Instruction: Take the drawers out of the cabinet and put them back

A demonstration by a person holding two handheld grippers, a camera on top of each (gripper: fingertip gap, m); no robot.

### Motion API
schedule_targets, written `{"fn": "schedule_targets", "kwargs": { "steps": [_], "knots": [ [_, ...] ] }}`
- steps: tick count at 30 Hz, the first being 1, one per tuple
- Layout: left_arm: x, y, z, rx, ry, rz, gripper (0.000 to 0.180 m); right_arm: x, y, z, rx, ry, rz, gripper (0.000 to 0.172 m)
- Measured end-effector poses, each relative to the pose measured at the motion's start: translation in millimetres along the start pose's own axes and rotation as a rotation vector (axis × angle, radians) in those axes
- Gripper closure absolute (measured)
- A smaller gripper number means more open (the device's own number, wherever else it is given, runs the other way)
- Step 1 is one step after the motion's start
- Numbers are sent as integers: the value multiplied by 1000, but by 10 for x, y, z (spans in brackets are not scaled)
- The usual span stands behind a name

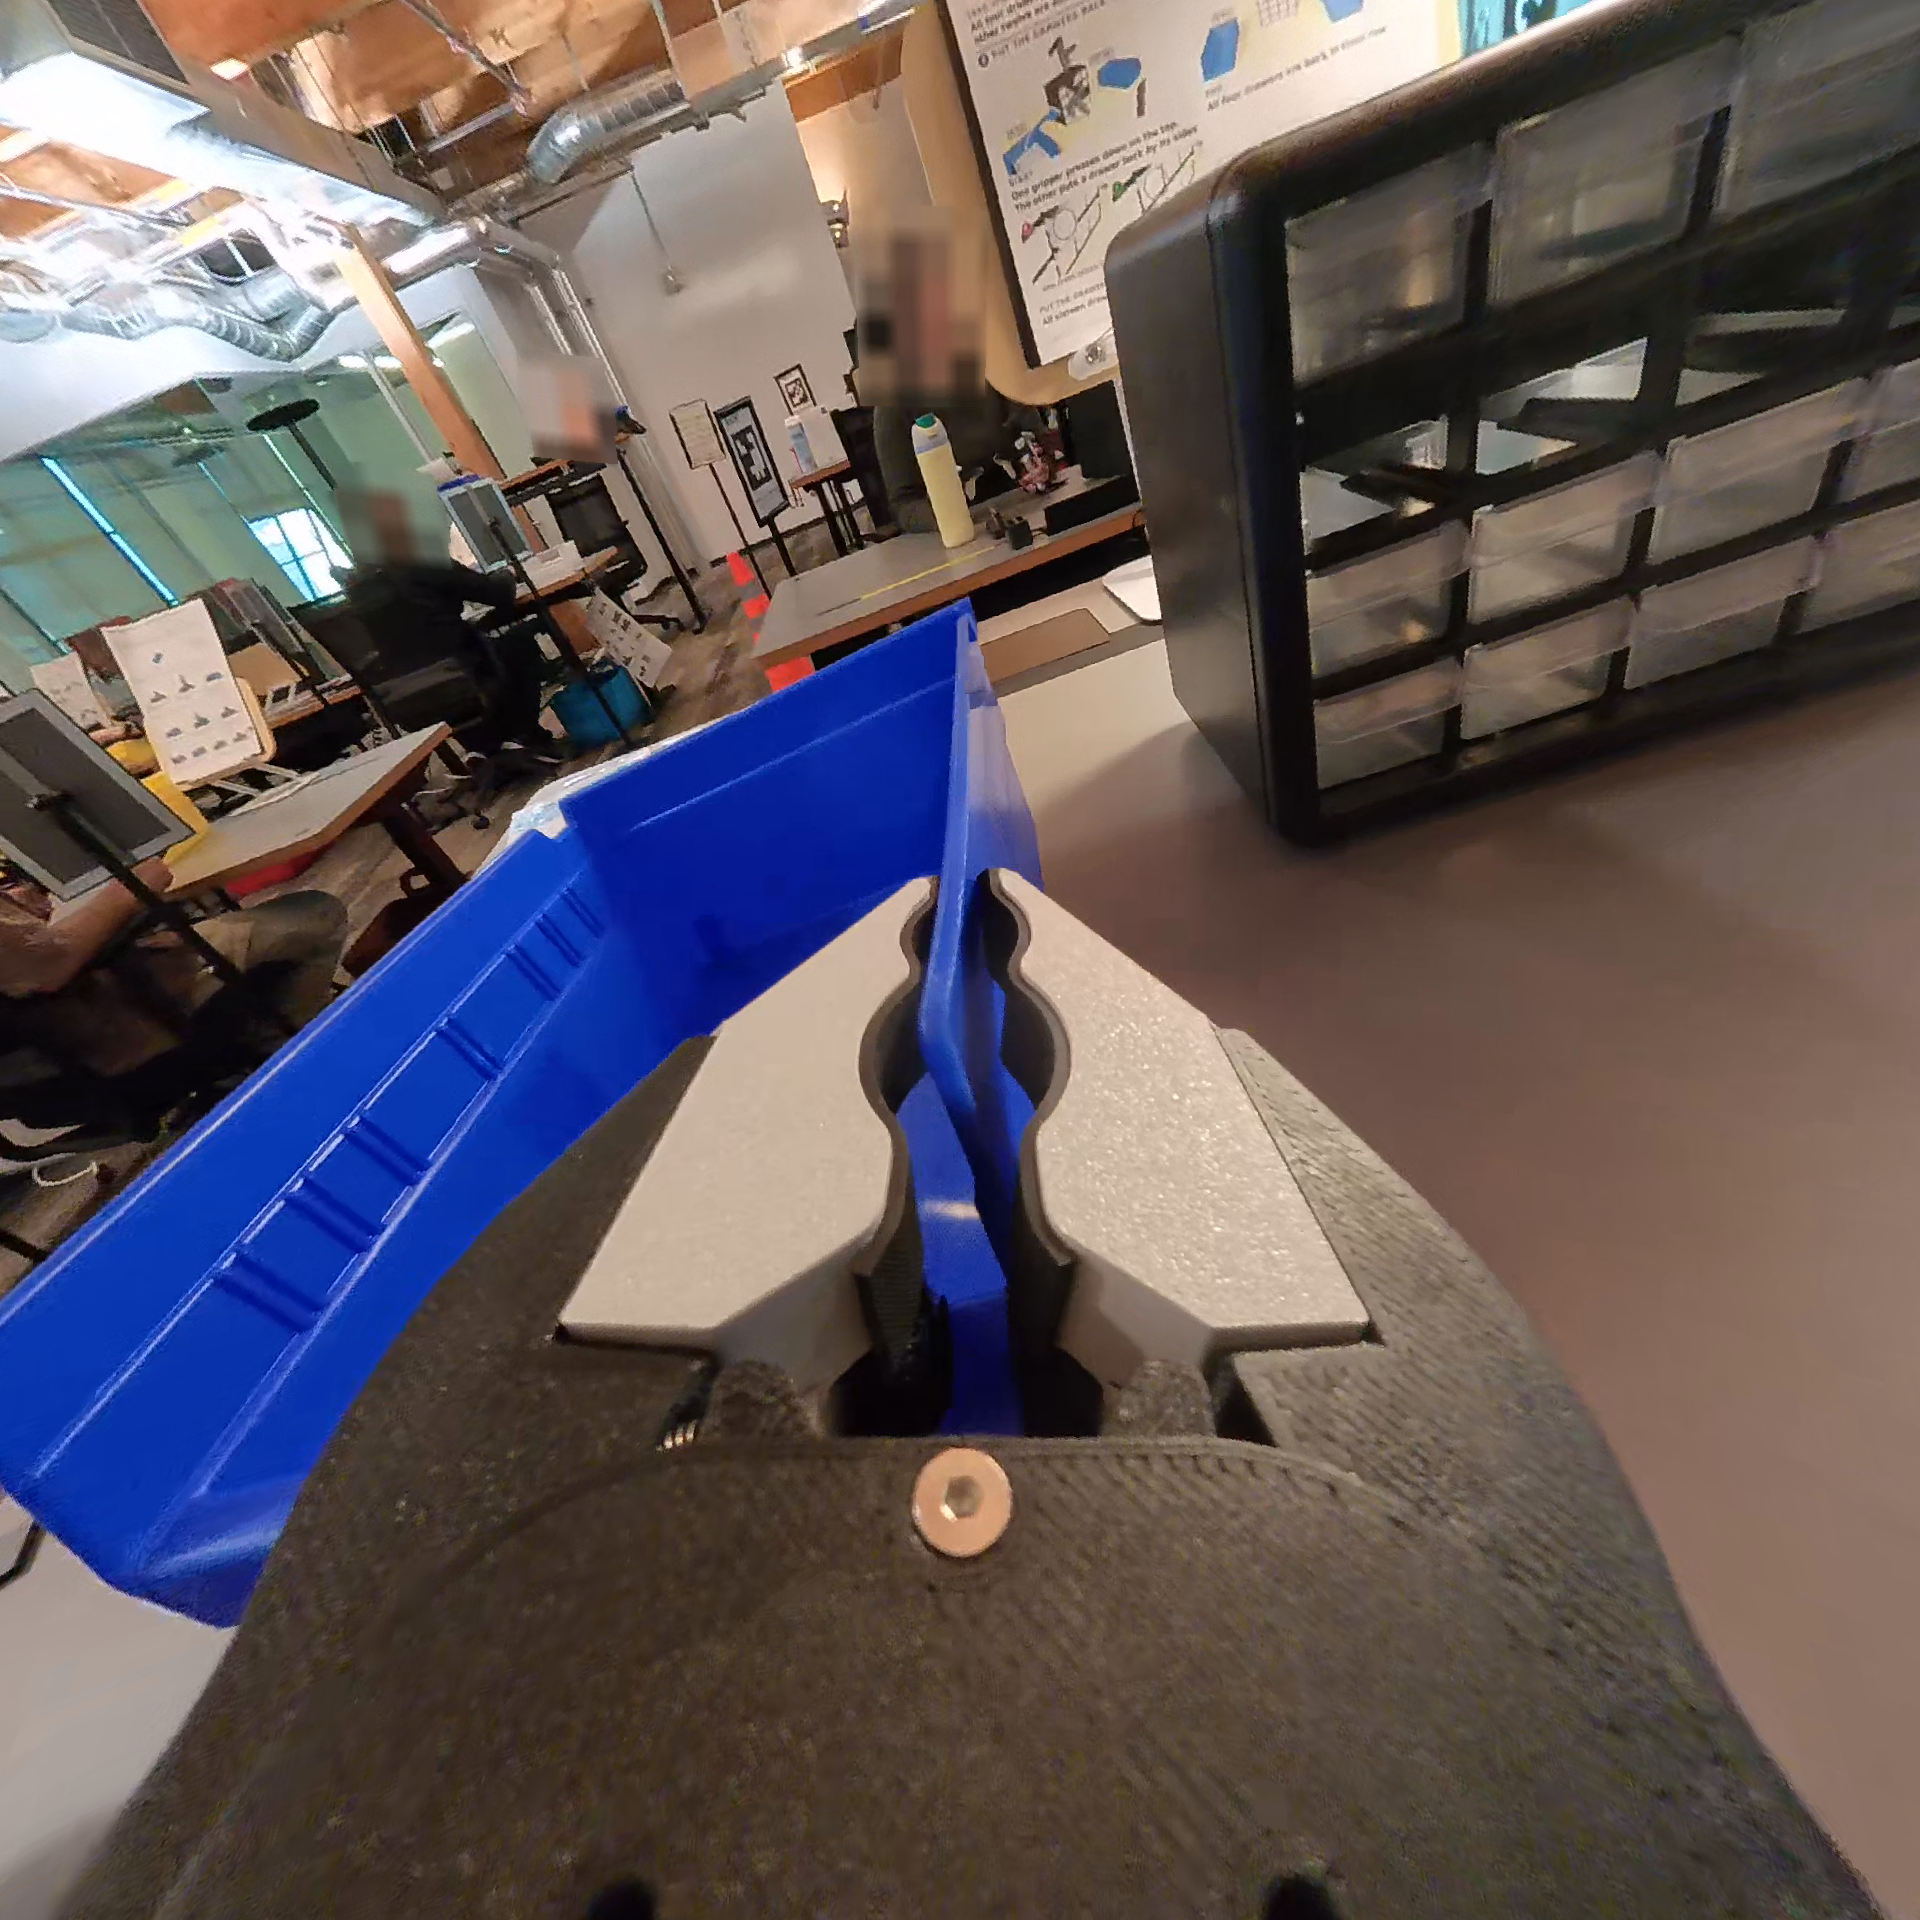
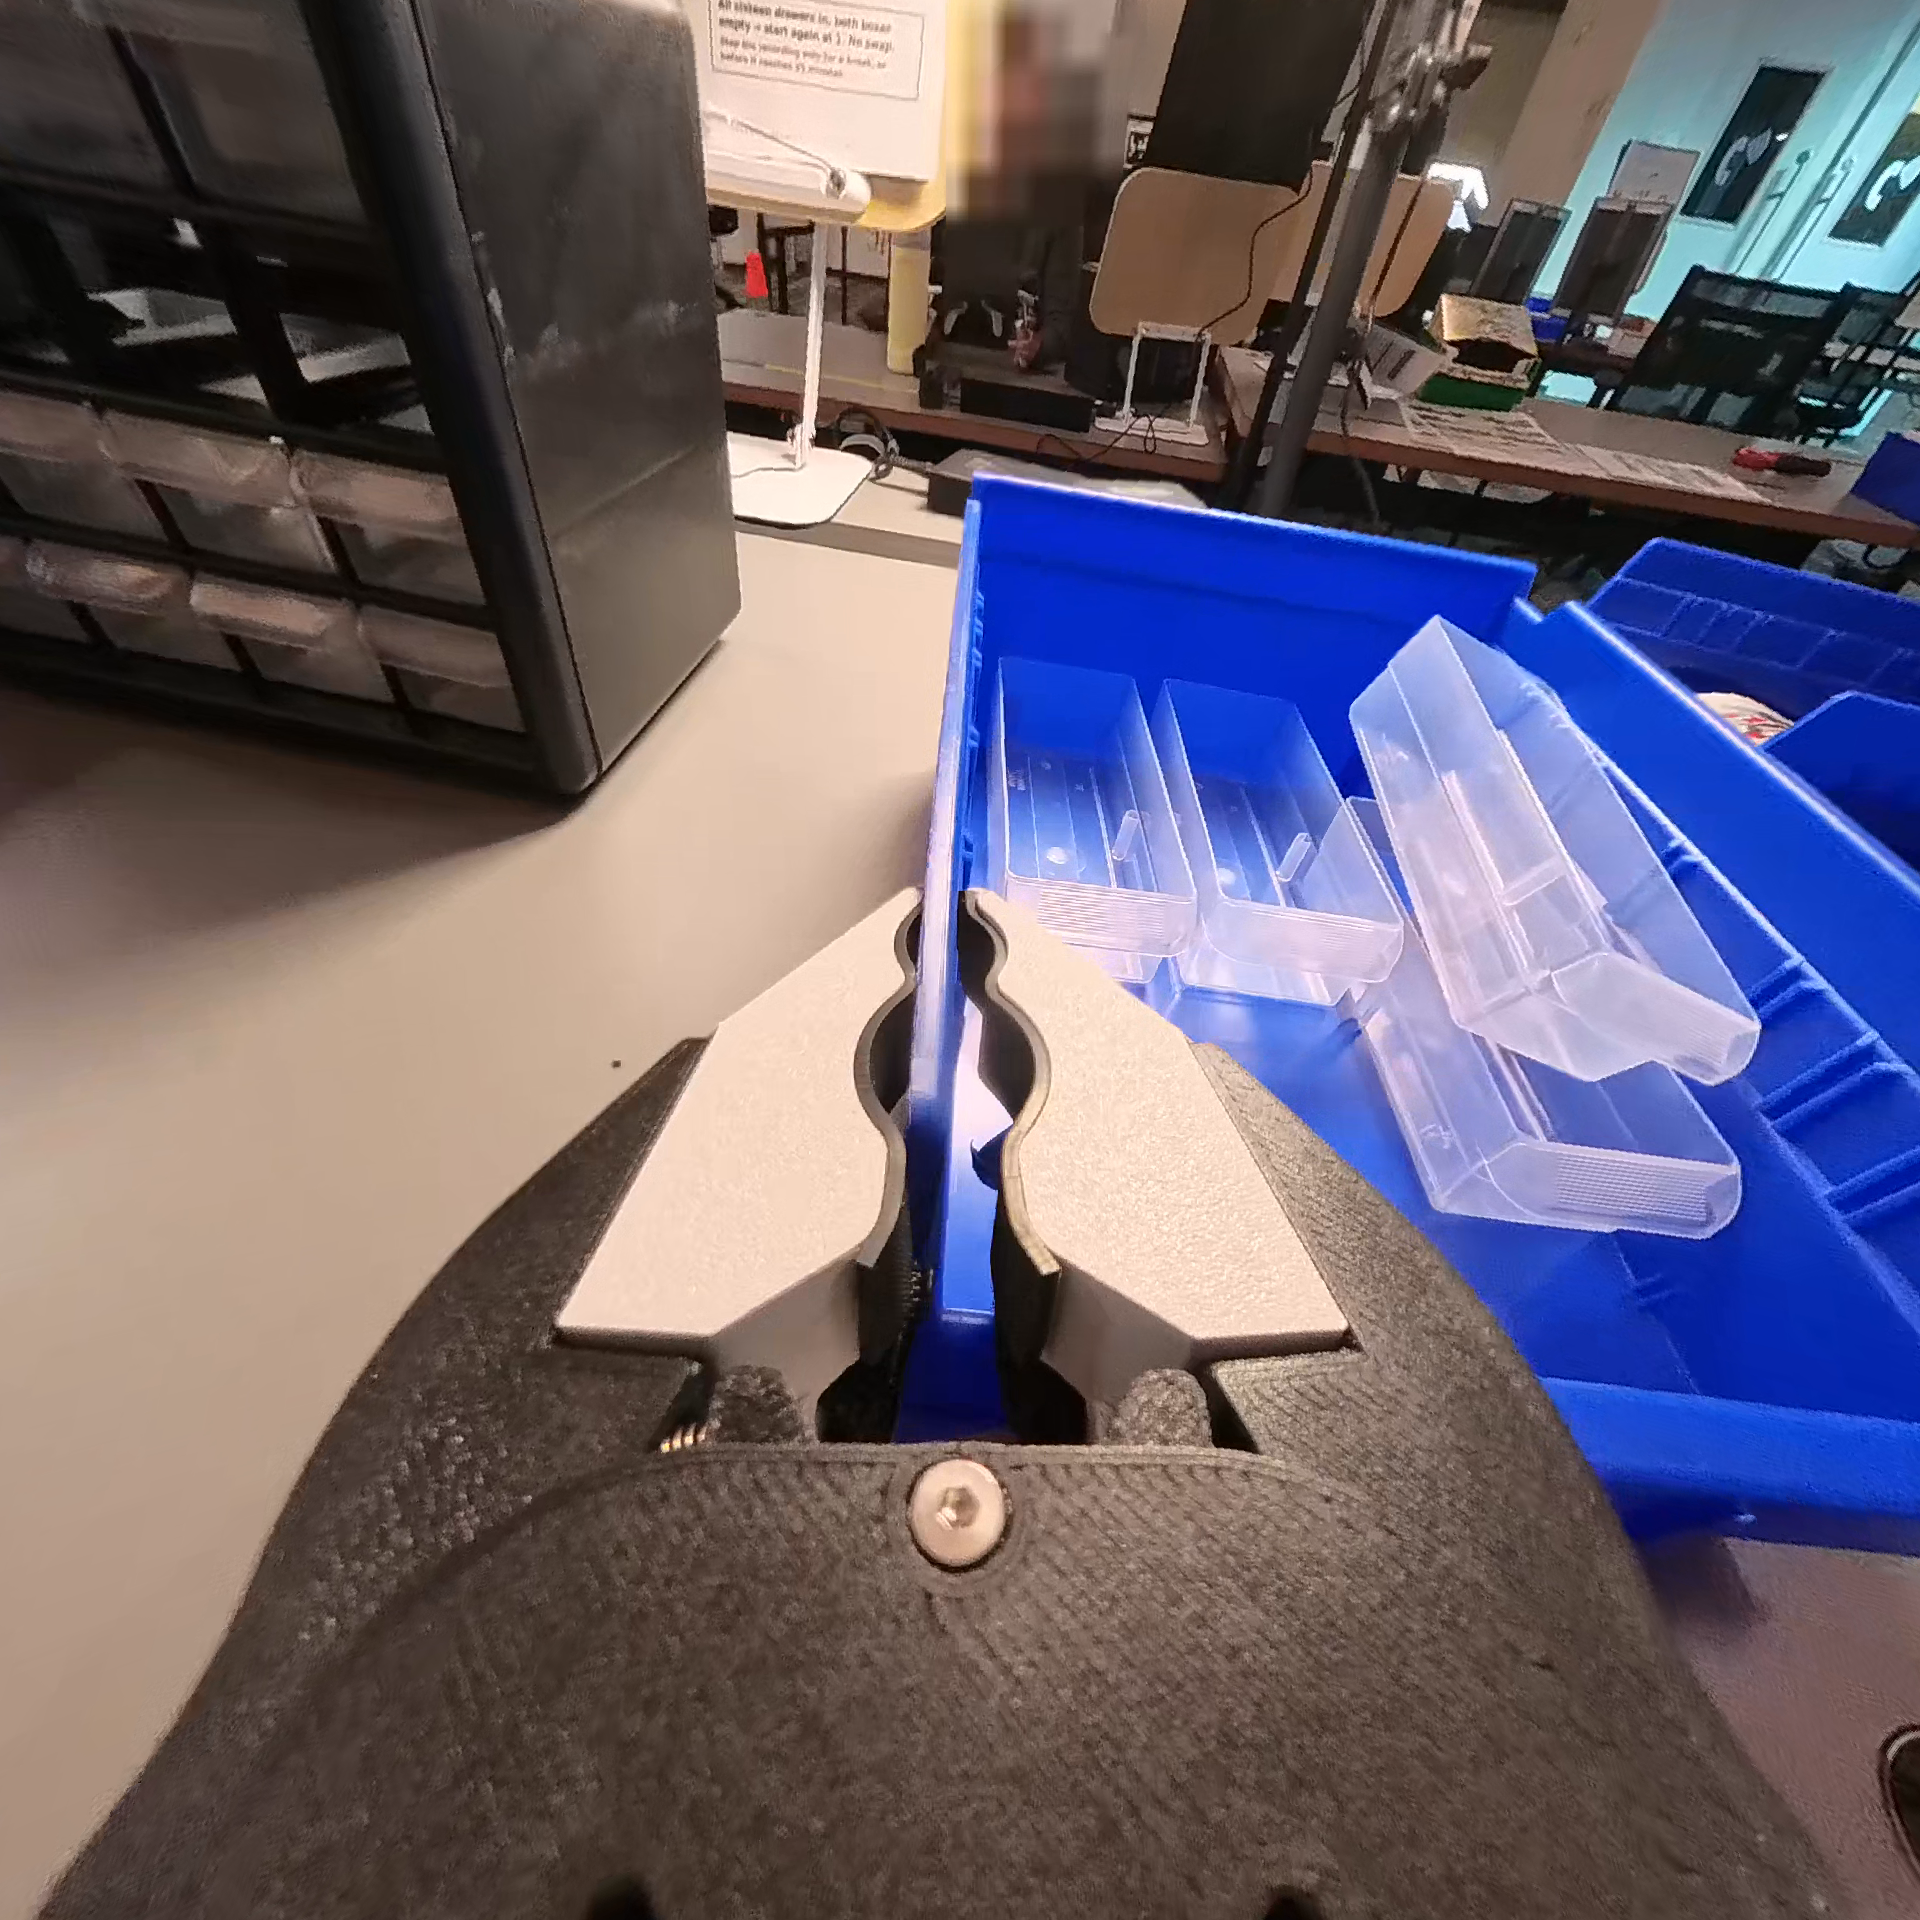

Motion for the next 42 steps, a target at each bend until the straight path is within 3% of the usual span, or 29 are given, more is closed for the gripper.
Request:
{"fn": "schedule_targets", "kwargs": {
  "steps": [8, 13, 20, 27, 35, 39, 42],
  "knots": [
    [169, -21, -131, 22, -37, 62, 177, 81, 43, 47, 9, -59, 31, 166],
    [221, 4, -142, -19, -44, 96, 174, 88, 113, 58, -4, -109, 18, 144],
    [380, 59, -86, -34, 20, 221, 164, 145, 180, 34, 14, -99, 64, 127],
    [606, 142, -36, -63, 47, 316, 153, 187, 176, -16, 22, -90, 98, 122],
    [610, 132, -53, -68, 27, 293, 162, 301, 190, -113, 24, -99, 161, 107],
    [617, 97, -58, -80, -10, 290, 173, 315, 190, -114, 27, -69, 161, 111],
    [608, 83, -63, -73, -8, 282, 175, 296, 183, -110, 40, -40, 149, 133]
  ]
}}
Point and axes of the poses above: each gripper's, where its closed fingertips meet, y back along the fingers, x out of its underside, z = x × y across the jaws, the point moved 3 cm from there along y, back along the fingers, and after that the axes turned 11 degrees about y, right-handed, at the moved point
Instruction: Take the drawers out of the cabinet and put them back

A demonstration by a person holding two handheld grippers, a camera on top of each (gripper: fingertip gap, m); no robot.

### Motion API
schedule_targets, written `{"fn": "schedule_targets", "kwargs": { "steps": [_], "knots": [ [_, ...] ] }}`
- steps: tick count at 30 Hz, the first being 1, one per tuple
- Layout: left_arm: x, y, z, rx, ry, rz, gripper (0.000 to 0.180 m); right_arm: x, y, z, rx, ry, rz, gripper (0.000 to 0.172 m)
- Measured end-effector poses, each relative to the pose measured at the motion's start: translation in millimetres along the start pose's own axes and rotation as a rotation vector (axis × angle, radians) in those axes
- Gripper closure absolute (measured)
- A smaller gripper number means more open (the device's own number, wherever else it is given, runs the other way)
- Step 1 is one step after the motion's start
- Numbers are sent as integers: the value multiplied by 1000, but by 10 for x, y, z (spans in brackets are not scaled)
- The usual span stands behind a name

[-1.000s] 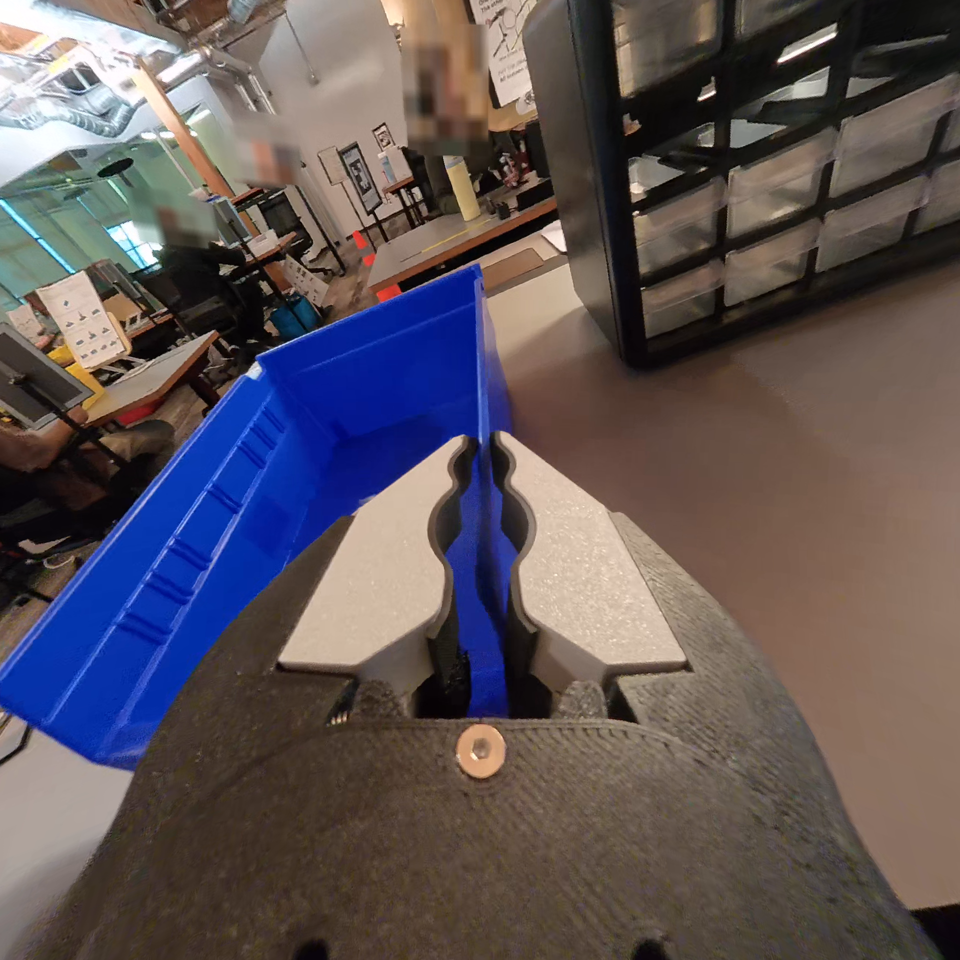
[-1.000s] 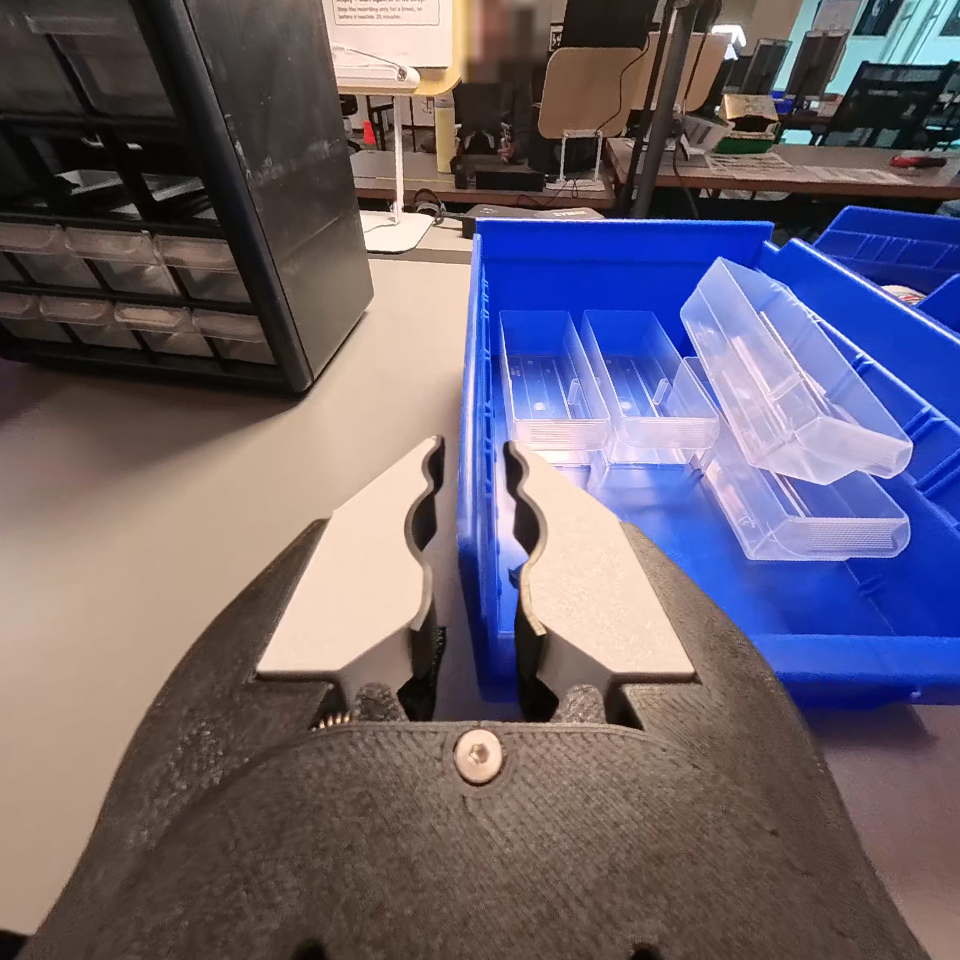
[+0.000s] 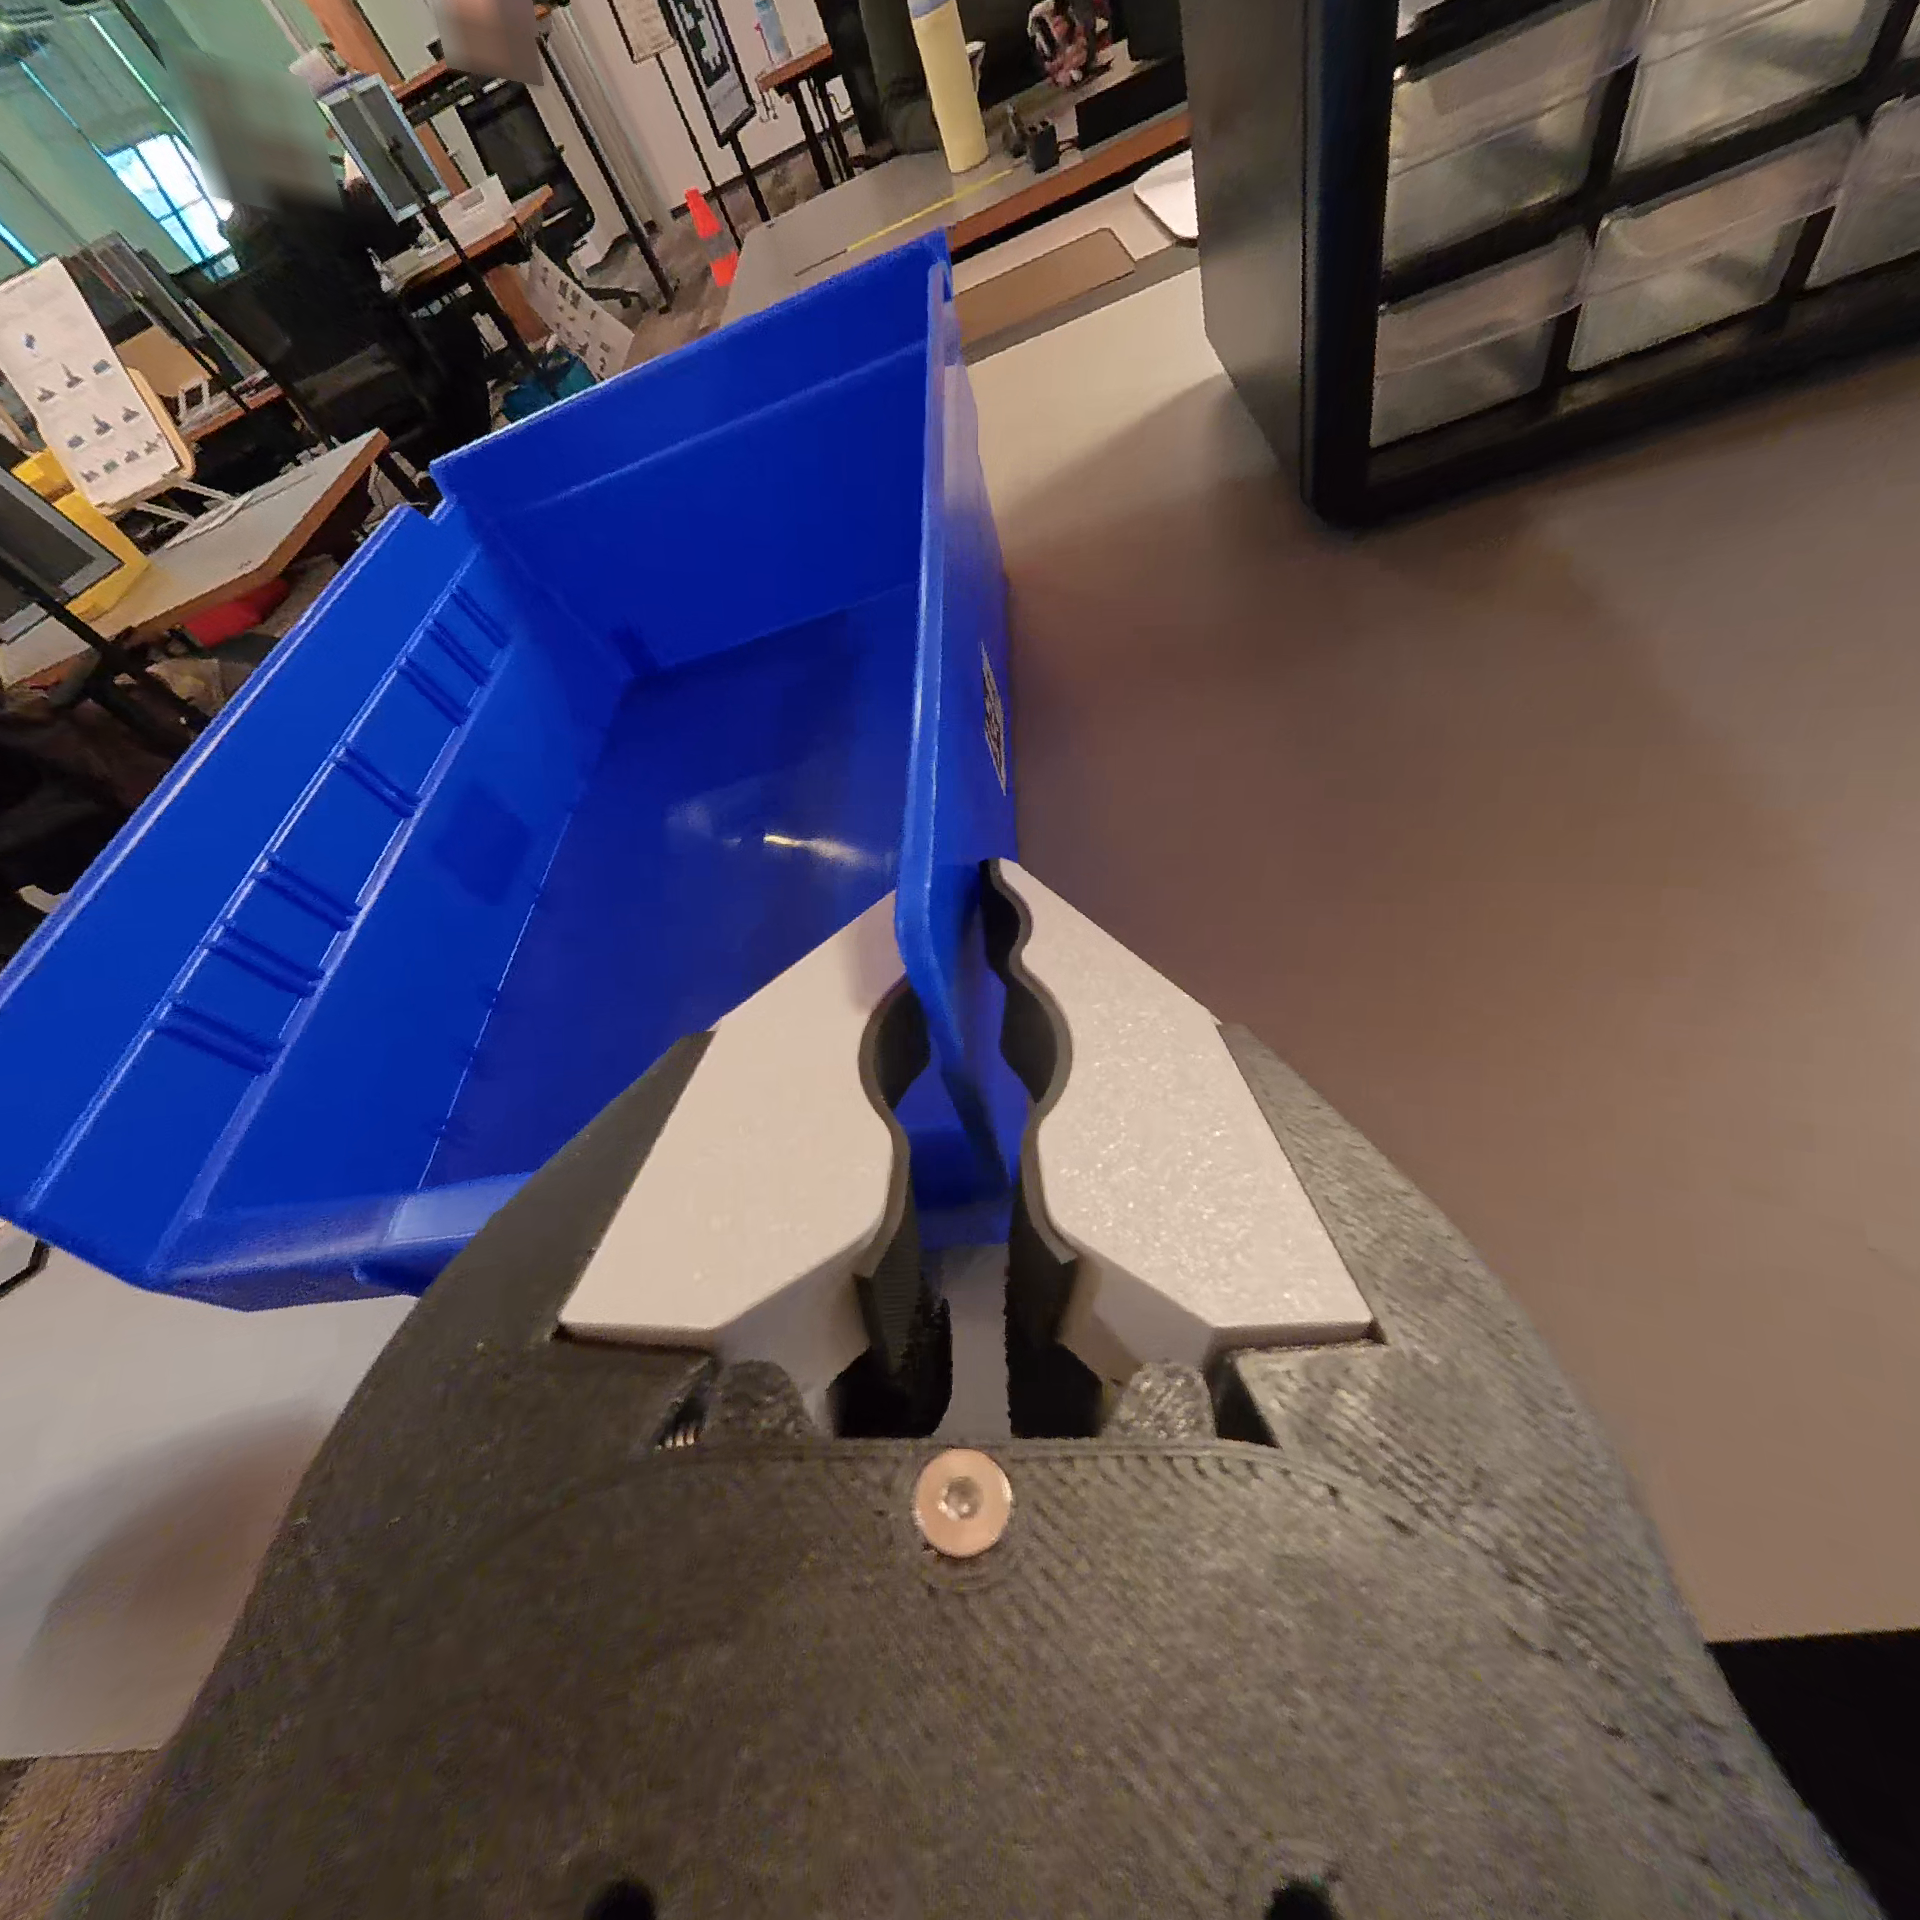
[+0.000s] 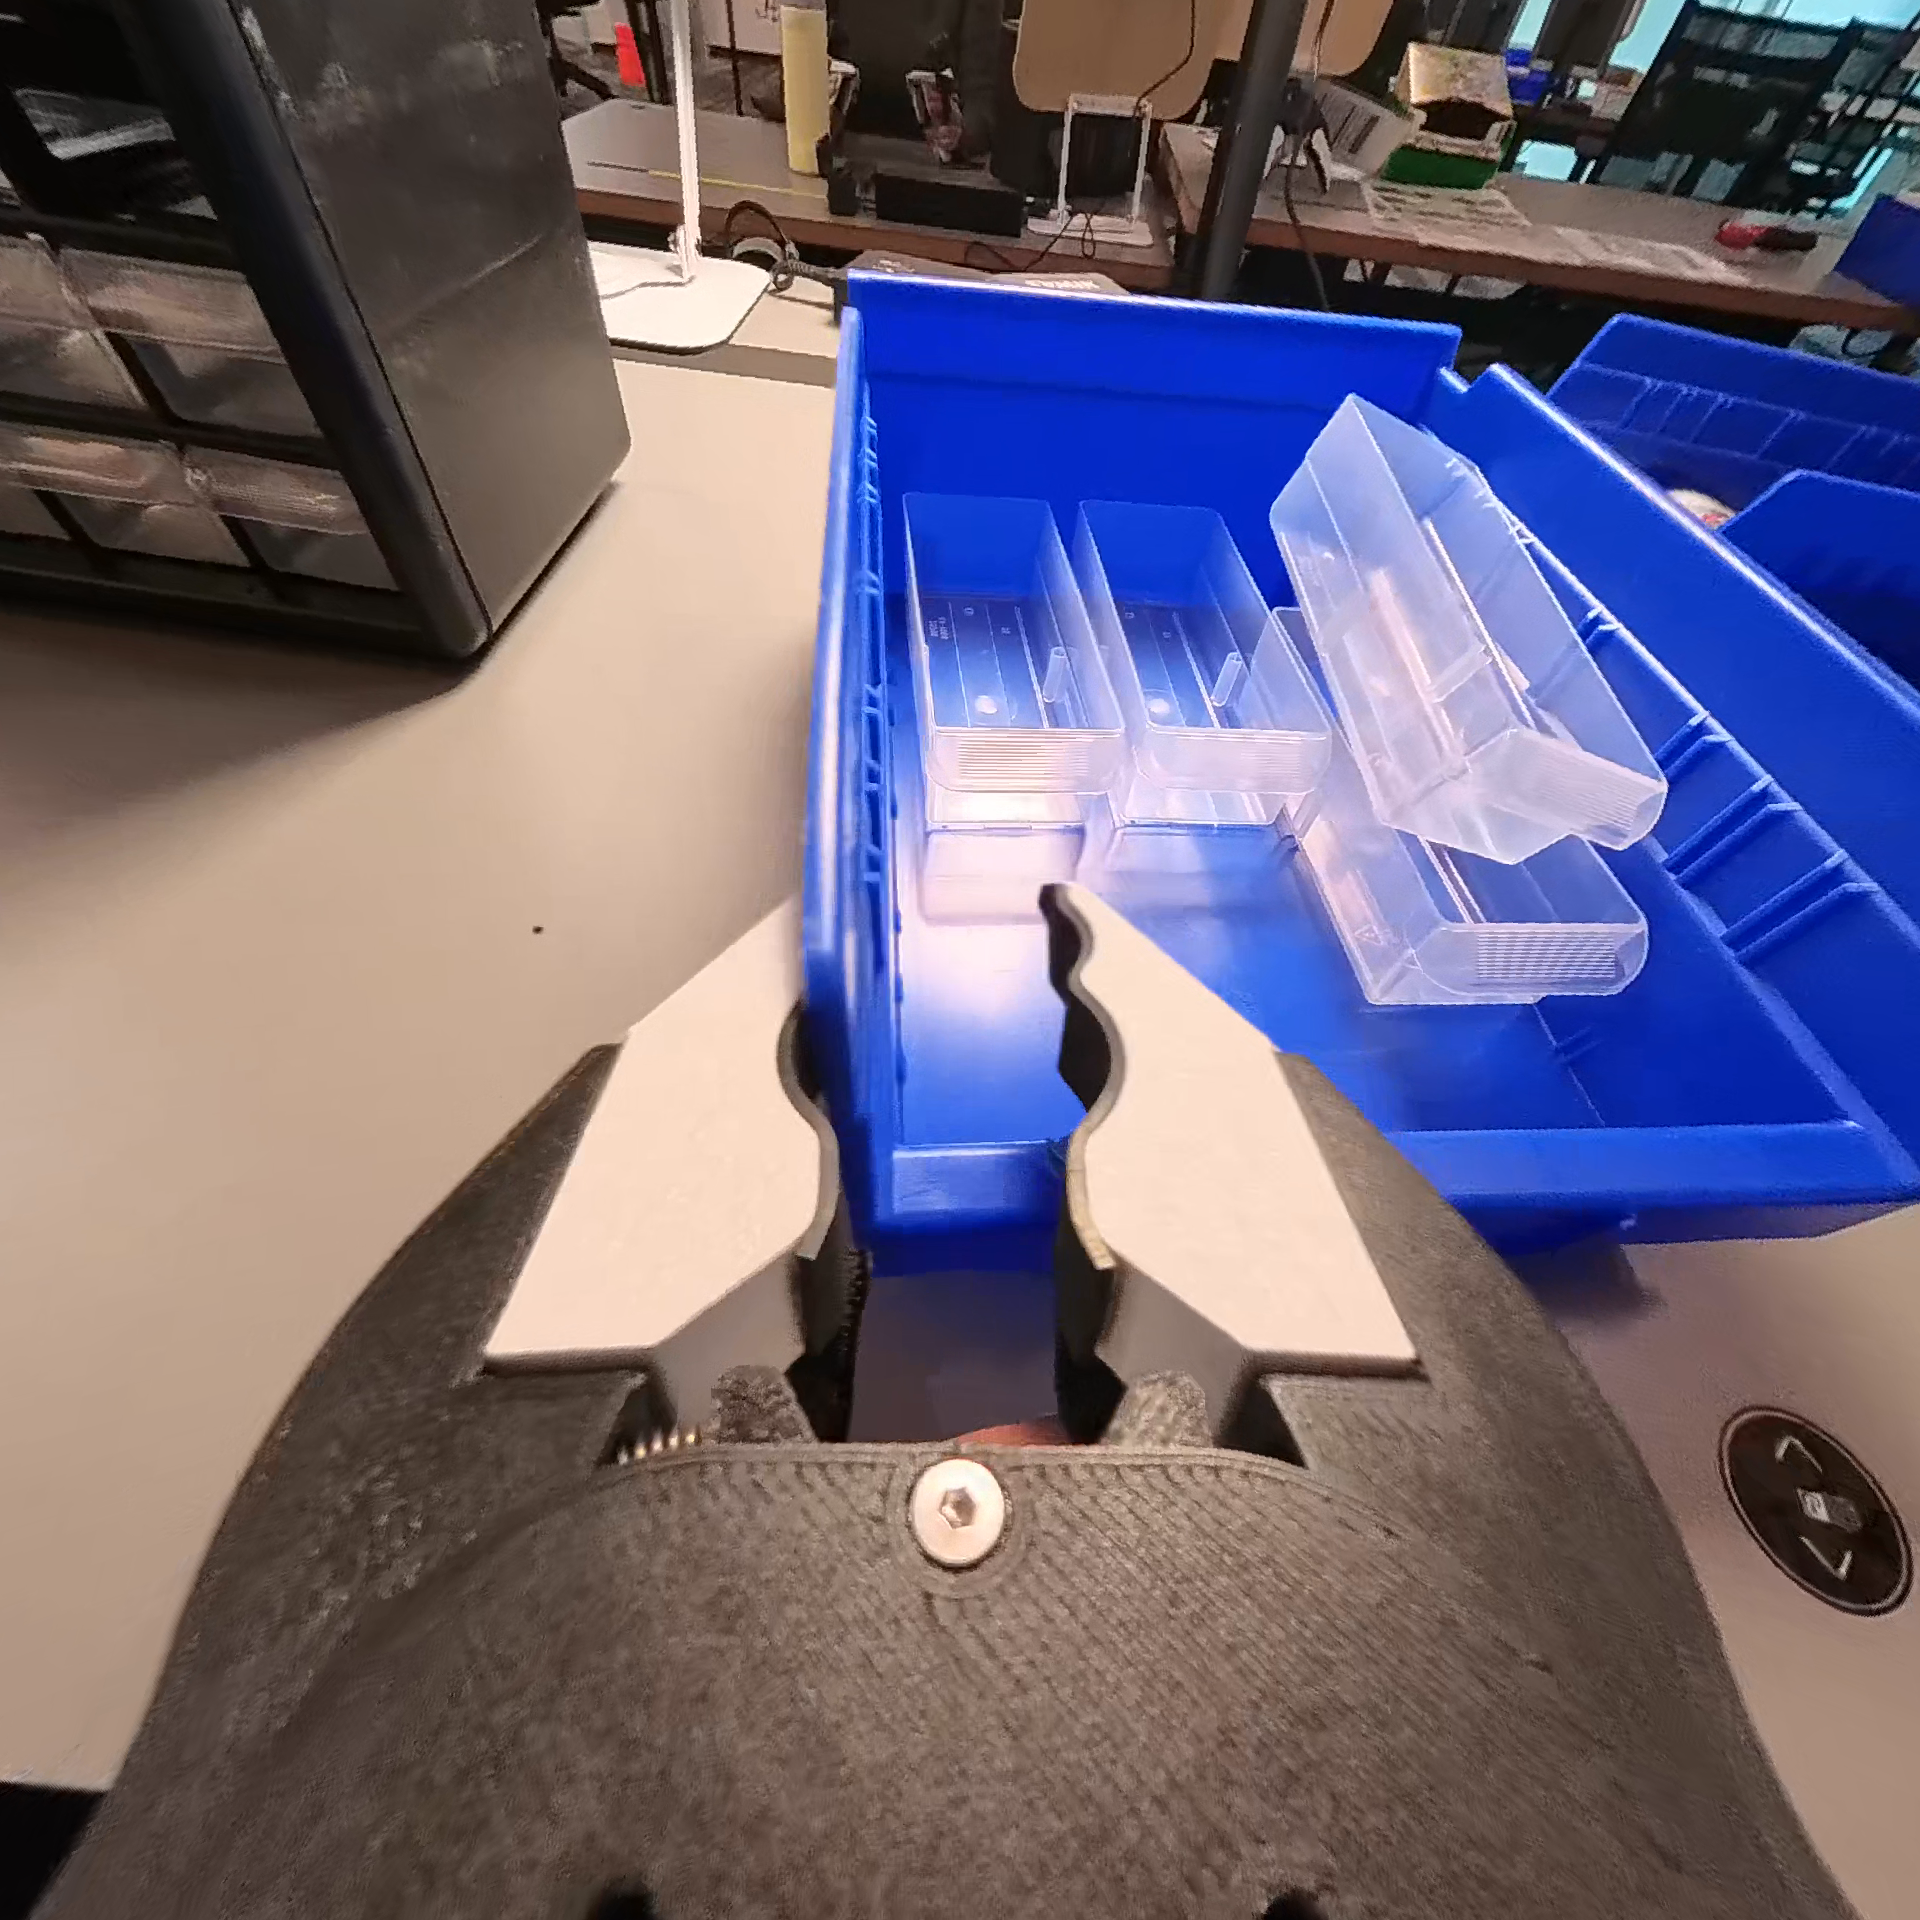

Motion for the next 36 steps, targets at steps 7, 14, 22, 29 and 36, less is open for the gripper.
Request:
{"fn": "schedule_targets", "kwargs": {
  "steps": [7, 14, 22, 29, 36],
  "knots": [
    [-14, 3, 6, 10, 6, -22, 175, -32, 19, 12, -21, 2, -42, 143],
    [-43, 2, 13, -8, -12, -58, 176, -84, 25, 79, -33, 72, -85, 168],
    [-225, 128, 82, 12, 50, -163, 178, -294, 163, -33, 26, 113, -200, 170],
    [-386, 269, 94, 27, 6, -208, 178, -537, 254, -98, -25, 42, -307, 170],
    [-487, 411, 145, 22, -20, -217, 178, -740, 212, -137, -32, 102, -312, 170]
  ]
}}
Point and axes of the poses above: each gripper's, where its closed fingertips meet, y back along the fingers, x out of its underside, z = x × y across the jaws, the point moved 3 cm from there along y, back along the fingers, and after that the axes turned 11 degrees about y, right-handed, at the moved point
